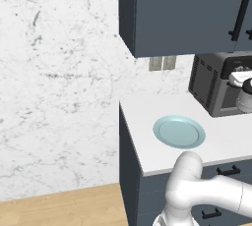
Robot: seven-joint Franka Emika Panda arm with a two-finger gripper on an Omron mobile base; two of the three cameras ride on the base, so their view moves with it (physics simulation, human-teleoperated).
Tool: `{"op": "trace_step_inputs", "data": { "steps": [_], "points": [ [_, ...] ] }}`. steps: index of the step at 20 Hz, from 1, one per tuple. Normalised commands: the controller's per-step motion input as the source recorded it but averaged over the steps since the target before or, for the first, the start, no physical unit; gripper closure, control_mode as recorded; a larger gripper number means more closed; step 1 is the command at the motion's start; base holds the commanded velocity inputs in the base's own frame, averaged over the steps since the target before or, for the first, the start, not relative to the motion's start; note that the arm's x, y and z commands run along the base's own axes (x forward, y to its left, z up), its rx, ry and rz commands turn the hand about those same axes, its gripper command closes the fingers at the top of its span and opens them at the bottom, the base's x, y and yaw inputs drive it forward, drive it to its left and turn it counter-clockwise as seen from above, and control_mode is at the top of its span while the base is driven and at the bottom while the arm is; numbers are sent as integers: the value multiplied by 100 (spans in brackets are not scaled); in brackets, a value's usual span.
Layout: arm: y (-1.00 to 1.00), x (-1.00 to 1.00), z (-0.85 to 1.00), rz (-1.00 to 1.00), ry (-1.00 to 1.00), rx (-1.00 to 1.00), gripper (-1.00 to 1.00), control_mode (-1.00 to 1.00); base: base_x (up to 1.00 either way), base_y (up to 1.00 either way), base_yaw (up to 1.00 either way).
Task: Pick up the kebab skewer and baguette bread, and place them inside the toaster oven. Close the toaster oven door and start by setting the timer.
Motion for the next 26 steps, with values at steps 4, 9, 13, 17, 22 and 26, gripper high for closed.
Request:
{"op": "trace_step_inputs", "data": {
  "steps": [4,9,13,17,22,26],
  "points": [
    [11,0,0,0,-1,0,100,-100,0,0,0],
    [7,0,0,1,0,0,100,-100,0,0,0],
    [6,0,0,2,0,0,100,-100,0,0,0],
    [1,1,0,1,0,0,100,-100,0,0,0],
    [0,4,0,0,0,6,100,-100,0,0,0],
    [0,2,0,0,0,14,100,-100,0,0,0]
  ]
}}
